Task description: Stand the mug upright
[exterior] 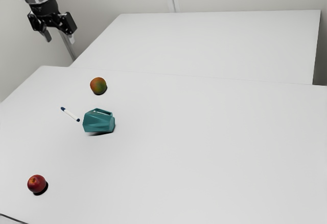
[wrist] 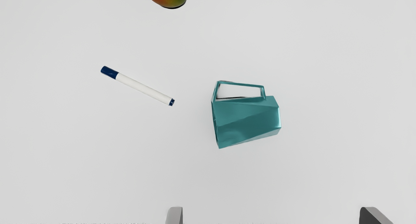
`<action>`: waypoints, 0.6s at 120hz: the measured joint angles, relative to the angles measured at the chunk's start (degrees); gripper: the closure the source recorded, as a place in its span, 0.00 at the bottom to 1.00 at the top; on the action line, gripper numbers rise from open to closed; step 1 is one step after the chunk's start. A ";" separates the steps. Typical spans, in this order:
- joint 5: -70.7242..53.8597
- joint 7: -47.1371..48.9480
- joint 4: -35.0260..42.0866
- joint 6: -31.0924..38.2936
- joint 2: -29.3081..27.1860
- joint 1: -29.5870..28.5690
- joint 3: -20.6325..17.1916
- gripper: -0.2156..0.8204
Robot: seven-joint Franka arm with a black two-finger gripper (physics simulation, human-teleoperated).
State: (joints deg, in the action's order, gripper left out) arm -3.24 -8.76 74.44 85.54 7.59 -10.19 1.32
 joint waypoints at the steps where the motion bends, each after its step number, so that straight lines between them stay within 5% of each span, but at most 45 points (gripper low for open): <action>1: 0.27 0.00 0.00 -0.14 -0.03 0.05 0.00 0.22; 21: 5.24 -0.14 3.32 -1.13 -1.66 2.18 2.37 0.22; 44: 23.05 -4.97 30.60 5.90 -8.88 7.41 14.42 0.22; 56: 33.64 -10.64 35.73 9.19 -4.64 2.89 16.48 0.22; 72: 42.19 -18.25 32.22 12.25 3.32 -8.50 17.17 0.22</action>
State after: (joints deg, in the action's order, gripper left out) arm 38.95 -27.02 106.66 97.79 10.91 -18.70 18.49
